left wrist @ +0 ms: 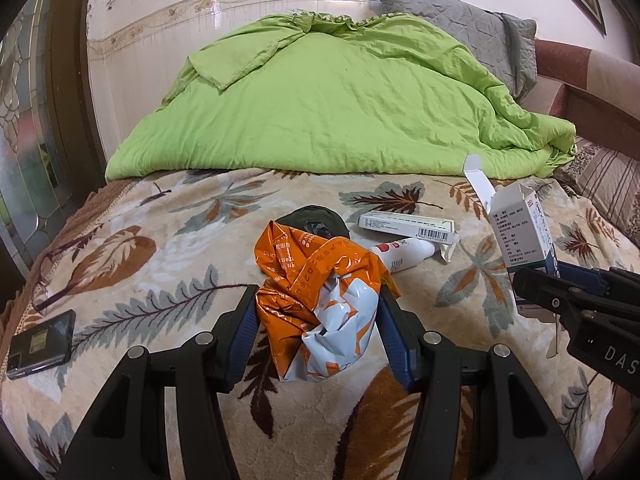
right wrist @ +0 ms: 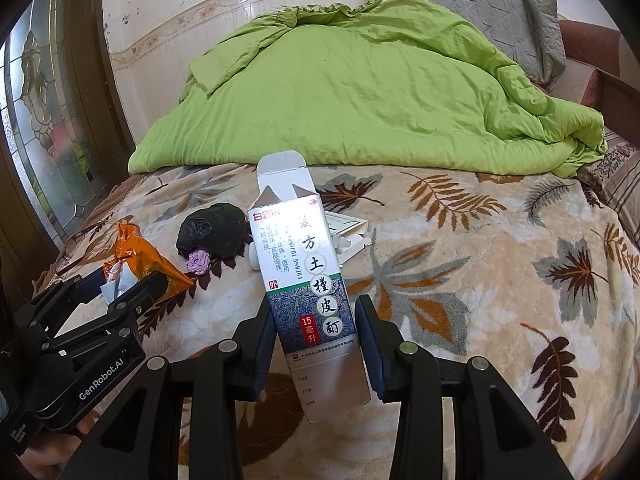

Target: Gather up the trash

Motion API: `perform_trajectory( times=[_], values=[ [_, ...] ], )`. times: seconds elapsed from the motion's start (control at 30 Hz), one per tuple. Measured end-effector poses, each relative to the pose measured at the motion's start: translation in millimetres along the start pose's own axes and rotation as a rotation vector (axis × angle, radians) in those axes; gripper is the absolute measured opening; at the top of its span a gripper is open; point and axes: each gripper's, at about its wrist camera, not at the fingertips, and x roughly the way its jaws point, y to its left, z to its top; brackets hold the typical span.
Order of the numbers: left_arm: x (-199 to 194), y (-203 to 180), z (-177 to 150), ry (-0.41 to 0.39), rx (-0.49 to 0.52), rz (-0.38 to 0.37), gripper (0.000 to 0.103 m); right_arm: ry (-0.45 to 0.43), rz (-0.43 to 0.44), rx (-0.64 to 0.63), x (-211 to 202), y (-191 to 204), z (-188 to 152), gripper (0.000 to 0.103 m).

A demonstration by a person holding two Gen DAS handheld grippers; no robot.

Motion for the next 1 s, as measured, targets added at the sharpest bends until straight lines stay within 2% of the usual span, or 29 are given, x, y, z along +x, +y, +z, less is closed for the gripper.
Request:
perform_trajectory(
  times=[0.43, 0.83, 1.0],
  values=[
    [3.1, 10.1, 1.2, 0.021, -0.047, -0.002, 0.055, 0.004, 0.008, -0.006, 0.9, 1.5, 0.0, 0.042],
    [3.0, 27.4, 3.9, 0.011, -0.096, 0.065, 0.055, 0.003, 0.012, -0.008, 1.5, 2.3, -0.5, 0.042],
    [5.2, 32.1, 4.4, 0.015, -0.106, 0.069, 0.056, 0.002, 0.012, -0.007, 1.8, 2.8, -0.5, 0.042]
  ],
)
